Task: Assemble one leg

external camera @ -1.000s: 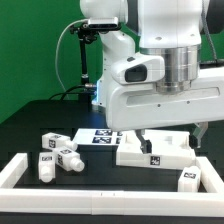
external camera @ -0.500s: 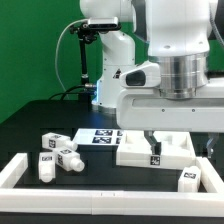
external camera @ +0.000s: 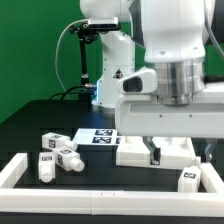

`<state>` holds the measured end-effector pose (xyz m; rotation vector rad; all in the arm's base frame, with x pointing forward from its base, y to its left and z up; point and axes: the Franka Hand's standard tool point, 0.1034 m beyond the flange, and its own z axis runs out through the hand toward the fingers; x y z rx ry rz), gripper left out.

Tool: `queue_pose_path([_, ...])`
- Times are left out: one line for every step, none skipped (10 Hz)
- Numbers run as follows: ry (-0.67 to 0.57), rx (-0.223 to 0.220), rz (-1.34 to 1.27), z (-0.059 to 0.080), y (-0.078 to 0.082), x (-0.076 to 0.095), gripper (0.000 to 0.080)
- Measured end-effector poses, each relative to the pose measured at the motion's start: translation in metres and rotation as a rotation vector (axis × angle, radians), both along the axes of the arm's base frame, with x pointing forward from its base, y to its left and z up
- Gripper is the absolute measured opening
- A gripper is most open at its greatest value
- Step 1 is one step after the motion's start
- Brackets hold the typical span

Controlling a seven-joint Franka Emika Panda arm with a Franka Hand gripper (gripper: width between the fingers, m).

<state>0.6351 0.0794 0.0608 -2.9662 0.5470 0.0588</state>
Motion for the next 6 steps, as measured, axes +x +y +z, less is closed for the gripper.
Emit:
queue_pose_path([-0.007,0.005,-0.01,-0.009,0.003,0.0,0.0649])
queue_pose_path([-0.015,0.004,-0.017,-0.017,0.011,-0.002,0.0649])
queue_pose_path([-0.019,0.003,-0.009,-0.021,0.017,-0.005,0.0649])
queue_pose_path([-0.019,0.002,-0.009,-0.025,0.016,-0.006,0.0649])
queue_pose_path([-0.015,0.001,-0.01,-0.029,0.015,-0.008,0.0649])
queue_pose_path([-0.014,0.0,-0.01,-0.034,0.016,-0.009,0.0649])
